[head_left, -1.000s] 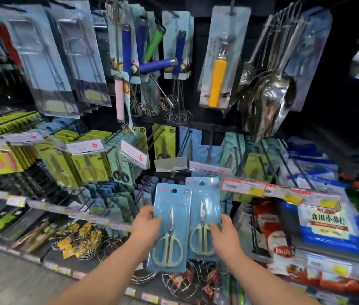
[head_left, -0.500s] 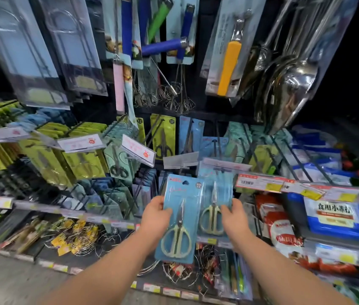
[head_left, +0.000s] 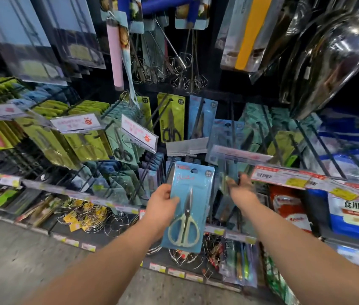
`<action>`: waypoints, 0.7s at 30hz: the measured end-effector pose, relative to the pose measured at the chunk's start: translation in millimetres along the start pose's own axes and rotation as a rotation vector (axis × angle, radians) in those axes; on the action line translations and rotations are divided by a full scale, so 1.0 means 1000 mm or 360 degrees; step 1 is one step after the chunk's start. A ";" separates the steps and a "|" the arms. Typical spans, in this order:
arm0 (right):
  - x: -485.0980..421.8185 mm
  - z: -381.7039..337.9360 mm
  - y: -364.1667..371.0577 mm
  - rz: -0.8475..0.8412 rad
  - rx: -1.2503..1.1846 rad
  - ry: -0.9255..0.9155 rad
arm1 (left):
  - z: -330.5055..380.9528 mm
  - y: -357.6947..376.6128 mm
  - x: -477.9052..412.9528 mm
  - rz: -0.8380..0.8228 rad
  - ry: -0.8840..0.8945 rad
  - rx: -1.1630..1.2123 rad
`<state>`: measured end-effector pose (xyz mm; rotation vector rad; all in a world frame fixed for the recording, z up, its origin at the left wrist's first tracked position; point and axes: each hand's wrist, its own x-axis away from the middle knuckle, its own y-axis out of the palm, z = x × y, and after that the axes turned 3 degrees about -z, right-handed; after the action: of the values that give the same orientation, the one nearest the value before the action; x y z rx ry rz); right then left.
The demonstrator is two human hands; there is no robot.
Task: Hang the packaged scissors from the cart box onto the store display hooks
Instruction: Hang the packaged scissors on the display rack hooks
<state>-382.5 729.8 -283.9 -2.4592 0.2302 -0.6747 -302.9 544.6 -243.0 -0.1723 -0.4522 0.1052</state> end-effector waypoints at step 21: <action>0.106 0.026 -0.026 -0.0091 -0.0410 -0.0354 | 0.017 0.053 0.006 -0.0284 0.0232 0.0040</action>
<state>-277.4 731.6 -243.8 -2.7712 0.1685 -0.4101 -308.5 599.5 -235.9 -0.1134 -0.3193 -0.0762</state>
